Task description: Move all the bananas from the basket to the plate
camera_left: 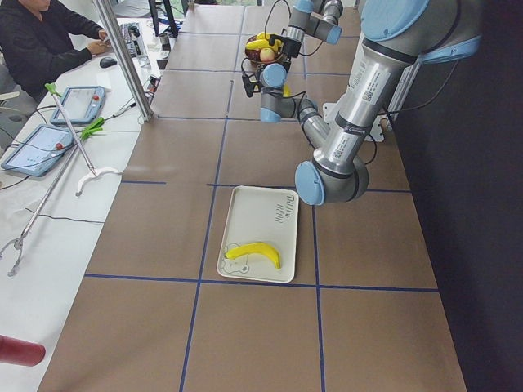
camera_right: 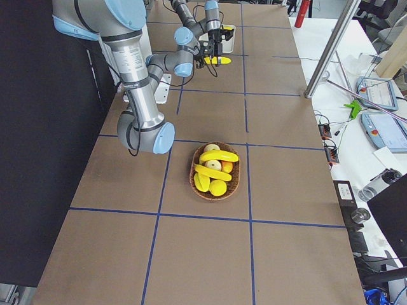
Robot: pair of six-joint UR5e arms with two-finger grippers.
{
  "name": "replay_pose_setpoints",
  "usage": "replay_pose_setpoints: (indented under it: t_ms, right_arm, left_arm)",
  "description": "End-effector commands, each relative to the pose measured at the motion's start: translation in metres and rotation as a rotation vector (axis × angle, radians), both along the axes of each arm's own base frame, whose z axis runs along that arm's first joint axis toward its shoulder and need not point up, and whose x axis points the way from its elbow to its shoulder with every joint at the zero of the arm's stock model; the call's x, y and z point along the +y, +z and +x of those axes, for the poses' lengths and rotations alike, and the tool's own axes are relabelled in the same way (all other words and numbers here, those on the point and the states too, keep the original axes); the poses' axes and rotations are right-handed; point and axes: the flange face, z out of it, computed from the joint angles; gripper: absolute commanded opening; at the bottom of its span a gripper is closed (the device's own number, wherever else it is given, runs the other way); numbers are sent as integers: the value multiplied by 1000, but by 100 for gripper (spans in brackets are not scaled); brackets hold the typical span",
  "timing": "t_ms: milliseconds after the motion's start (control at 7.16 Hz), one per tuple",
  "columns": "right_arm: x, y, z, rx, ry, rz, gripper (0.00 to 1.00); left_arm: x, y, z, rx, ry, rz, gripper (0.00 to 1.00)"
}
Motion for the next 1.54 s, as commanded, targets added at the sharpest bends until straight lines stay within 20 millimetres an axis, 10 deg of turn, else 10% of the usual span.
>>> replay_pose_setpoints:
  t_ms: [0, 419, 838, 1396]
  right_arm:
    - [2, -1, 2, -2, -28, -9, 100]
    - [-17, -8, 35, -28, -60, -18, 100]
    - [-91, 31, 132, 90, -33, -106, 100]
    - [-107, 120, 198, 379, -52, -59, 100]
  left_arm:
    - [-8, -2, -10, 5, -16, 1, 0]
    - [-23, 9, -20, -21, -43, -7, 0]
    - [-75, 90, -114, -209, -57, -33, 0]
    - [-10, 319, -251, -626, -35, 181, 0]
